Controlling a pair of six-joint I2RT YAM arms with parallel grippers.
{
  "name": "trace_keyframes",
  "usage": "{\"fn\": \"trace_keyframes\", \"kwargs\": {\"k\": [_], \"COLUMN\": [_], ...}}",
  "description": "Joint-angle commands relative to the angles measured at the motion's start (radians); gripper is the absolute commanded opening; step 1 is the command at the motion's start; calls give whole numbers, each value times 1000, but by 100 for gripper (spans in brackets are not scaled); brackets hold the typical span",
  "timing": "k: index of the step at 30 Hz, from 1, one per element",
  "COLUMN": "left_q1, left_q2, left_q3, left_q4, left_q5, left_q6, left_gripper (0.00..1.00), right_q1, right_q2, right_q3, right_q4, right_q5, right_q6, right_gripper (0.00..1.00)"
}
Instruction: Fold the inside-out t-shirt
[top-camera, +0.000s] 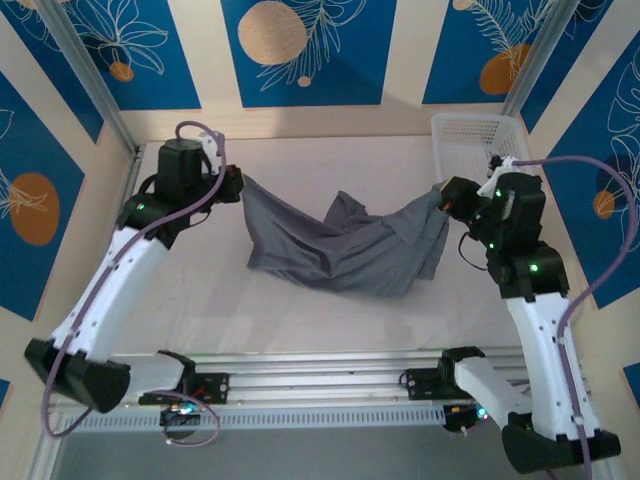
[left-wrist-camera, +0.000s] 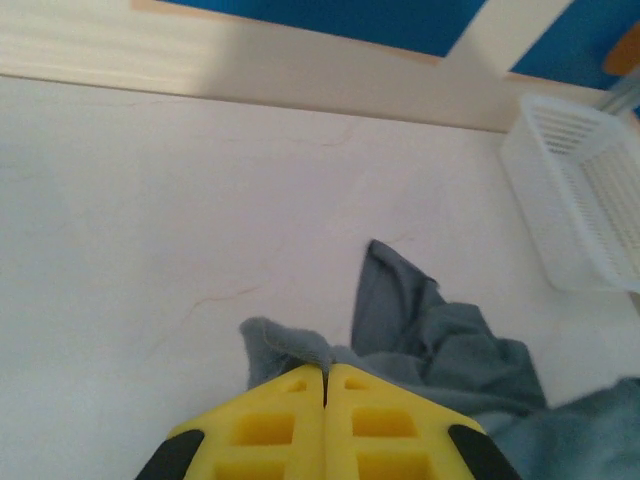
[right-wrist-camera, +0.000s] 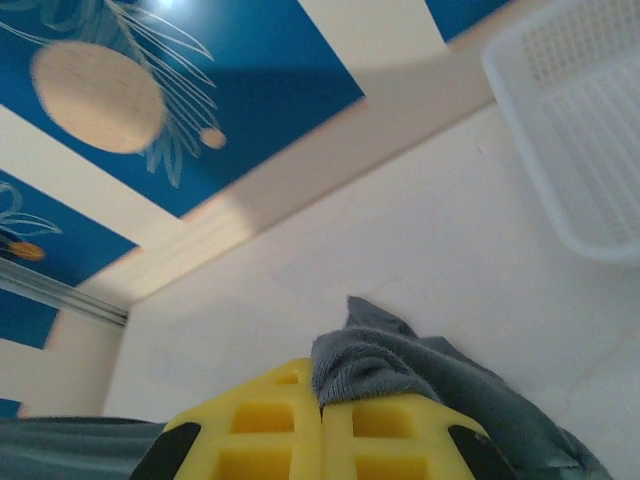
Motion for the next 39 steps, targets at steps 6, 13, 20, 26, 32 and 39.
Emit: {"fn": "trace_keyframes", "kwargs": {"k": [6,13,20,26,32,39], "left_q1": [-124,-166,-136,-78,-18,22], "left_q2": [-135,-47,272,472,670,853], "left_q3": [221,236,140,61,145,311], "left_q4": [-324,-257,-120,-1,39,24], "left_q5": [-19,-111,-203,-147,-122,-46], "left_q6": [19,65,72,26,30,33], "left_gripper": [0,0,0,0,0,34], "right_q1": [15,15,-15,-43,-47,-58], "right_q2": [-131,-49,159,274,344,351], "right_q3": [150,225,117,-66,-161,-179], "right_q4": [36,-49,-107,-38,19,50], "right_q5": [6,139,232,187,186,195], "right_q6": [-9,-66,-157,-136,-111,-99], "right_gripper": [0,0,0,0,0,0]}}
